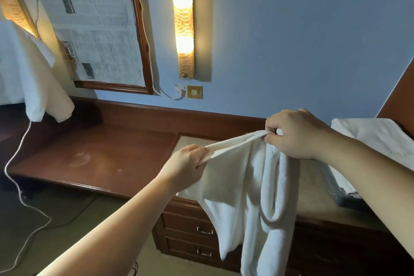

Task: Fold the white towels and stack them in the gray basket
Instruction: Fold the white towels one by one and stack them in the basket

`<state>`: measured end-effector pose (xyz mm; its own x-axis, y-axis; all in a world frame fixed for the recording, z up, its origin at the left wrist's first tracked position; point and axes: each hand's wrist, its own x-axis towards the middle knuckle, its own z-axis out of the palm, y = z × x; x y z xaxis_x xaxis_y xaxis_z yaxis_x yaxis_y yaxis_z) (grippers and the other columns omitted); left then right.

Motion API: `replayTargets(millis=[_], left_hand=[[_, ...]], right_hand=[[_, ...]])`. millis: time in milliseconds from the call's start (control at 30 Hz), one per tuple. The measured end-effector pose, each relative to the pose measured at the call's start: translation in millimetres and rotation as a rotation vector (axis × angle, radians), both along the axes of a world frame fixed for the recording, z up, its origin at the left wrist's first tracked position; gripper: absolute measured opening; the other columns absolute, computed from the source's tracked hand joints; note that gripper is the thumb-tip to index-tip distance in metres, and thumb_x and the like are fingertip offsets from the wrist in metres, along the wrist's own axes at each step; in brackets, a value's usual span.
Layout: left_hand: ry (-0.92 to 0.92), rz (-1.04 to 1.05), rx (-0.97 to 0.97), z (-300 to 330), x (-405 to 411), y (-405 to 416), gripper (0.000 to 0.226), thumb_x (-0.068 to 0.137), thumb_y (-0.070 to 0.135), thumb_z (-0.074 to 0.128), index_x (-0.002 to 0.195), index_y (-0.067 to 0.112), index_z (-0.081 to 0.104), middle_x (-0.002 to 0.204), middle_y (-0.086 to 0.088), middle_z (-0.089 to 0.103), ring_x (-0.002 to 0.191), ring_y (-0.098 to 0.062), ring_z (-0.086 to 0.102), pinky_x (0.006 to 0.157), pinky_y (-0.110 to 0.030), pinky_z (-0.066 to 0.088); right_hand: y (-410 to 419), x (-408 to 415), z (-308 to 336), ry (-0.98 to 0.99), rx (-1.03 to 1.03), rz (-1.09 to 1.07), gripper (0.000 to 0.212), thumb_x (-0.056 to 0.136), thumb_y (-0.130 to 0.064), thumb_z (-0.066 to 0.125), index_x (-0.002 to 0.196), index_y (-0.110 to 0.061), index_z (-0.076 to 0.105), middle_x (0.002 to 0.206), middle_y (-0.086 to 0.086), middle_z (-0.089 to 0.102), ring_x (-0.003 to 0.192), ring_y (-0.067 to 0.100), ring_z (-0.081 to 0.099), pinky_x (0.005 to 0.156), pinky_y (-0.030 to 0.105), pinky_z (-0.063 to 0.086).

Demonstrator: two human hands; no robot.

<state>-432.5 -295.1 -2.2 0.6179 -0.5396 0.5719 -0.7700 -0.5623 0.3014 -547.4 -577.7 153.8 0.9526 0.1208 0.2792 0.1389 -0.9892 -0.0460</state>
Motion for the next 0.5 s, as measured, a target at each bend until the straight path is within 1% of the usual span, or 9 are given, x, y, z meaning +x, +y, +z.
replayTargets(millis=[67, 133, 200, 267, 300, 367, 433, 500], left_hand=[[-0.154, 0.045, -0.008, 0.5, 4.7, 2.9, 0.022, 0.086, 0.016, 0.075, 0.107, 0.009, 0.075, 0.089, -0.005, 0.068, 0.080, -0.031, 0.067, 0.062, -0.038, 0.058], [-0.276, 0.046, -0.032, 2.1, 9.6, 8.3, 0.016, 0.089, 0.024, 0.077, 0.094, 0.009, 0.073, 0.082, -0.004, 0.064, 0.073, -0.029, 0.064, 0.057, -0.037, 0.056], [-0.362, -0.035, -0.014, 3.2, 17.3, 15.5, 0.028, 0.095, 0.034, 0.075, 0.078, 0.012, 0.067, 0.074, -0.001, 0.058, 0.063, -0.025, 0.057, 0.053, -0.033, 0.052], [-0.383, -0.155, 0.047, 2.6, 24.9, 20.8, 0.039, 0.096, 0.039, 0.075, 0.069, 0.014, 0.063, 0.068, 0.001, 0.052, 0.056, -0.022, 0.049, 0.049, -0.029, 0.046], [-0.367, -0.209, 0.080, 2.1, 27.1, 23.1, 0.041, 0.096, 0.040, 0.075, 0.067, 0.014, 0.064, 0.067, 0.001, 0.051, 0.054, -0.021, 0.047, 0.048, -0.029, 0.045], [-0.272, -0.265, 0.121, 1.7, 28.6, 26.6, 0.042, 0.098, 0.040, 0.072, 0.065, 0.014, 0.066, 0.066, 0.004, 0.050, 0.053, -0.020, 0.047, 0.046, -0.031, 0.044], [-0.095, -0.236, 0.108, 3.9, 27.1, 27.2, 0.044, 0.097, 0.042, 0.072, 0.063, 0.014, 0.064, 0.064, 0.004, 0.051, 0.054, -0.019, 0.047, 0.048, -0.034, 0.044], [0.094, -0.170, 0.070, 7.0, 26.7, 27.4, 0.041, 0.091, 0.043, 0.078, 0.064, 0.015, 0.064, 0.064, 0.002, 0.054, 0.058, -0.019, 0.048, 0.054, -0.034, 0.045]], right_hand=[[-4.6, 0.4, -7.1, 0.005, 0.004, 0.004, 0.031, 0.095, -0.041, 0.058, 0.070, -0.024, 0.053, 0.074, -0.008, 0.061, 0.082, 0.016, 0.057, 0.084, 0.037, 0.038], [-10.2, 0.0, -11.4, 0.015, 0.014, -0.002, 0.030, 0.095, -0.041, 0.058, 0.071, -0.023, 0.053, 0.075, -0.008, 0.061, 0.083, 0.015, 0.056, 0.085, 0.037, 0.037], [-15.6, -1.2, -15.0, 0.033, 0.018, -0.006, 0.029, 0.095, -0.042, 0.059, 0.073, -0.023, 0.055, 0.077, -0.009, 0.062, 0.083, 0.012, 0.055, 0.086, 0.036, 0.035], [-18.7, -2.7, -19.8, 0.055, 0.010, 0.001, 0.029, 0.095, -0.042, 0.061, 0.073, -0.024, 0.056, 0.079, -0.010, 0.062, 0.085, 0.008, 0.054, 0.089, 0.035, 0.034], [-18.6, -3.1, -22.5, 0.064, 0.003, 0.007, 0.028, 0.095, -0.042, 0.062, 0.074, -0.024, 0.057, 0.080, -0.010, 0.062, 0.086, 0.008, 0.054, 0.090, 0.035, 0.034], [-16.7, -2.9, -27.0, 0.069, -0.016, 0.023, 0.027, 0.094, -0.042, 0.062, 0.074, -0.025, 0.057, 0.081, -0.011, 0.062, 0.087, 0.008, 0.054, 0.090, 0.036, 0.035], [-15.7, -1.2, -29.4, 0.070, -0.021, 0.030, 0.028, 0.094, -0.042, 0.062, 0.073, -0.024, 0.056, 0.079, -0.011, 0.062, 0.087, 0.009, 0.054, 0.090, 0.037, 0.036], [-19.1, 0.5, -29.6, 0.078, -0.006, 0.025, 0.030, 0.095, -0.042, 0.061, 0.072, -0.024, 0.055, 0.077, -0.011, 0.061, 0.085, 0.010, 0.055, 0.091, 0.038, 0.038]])
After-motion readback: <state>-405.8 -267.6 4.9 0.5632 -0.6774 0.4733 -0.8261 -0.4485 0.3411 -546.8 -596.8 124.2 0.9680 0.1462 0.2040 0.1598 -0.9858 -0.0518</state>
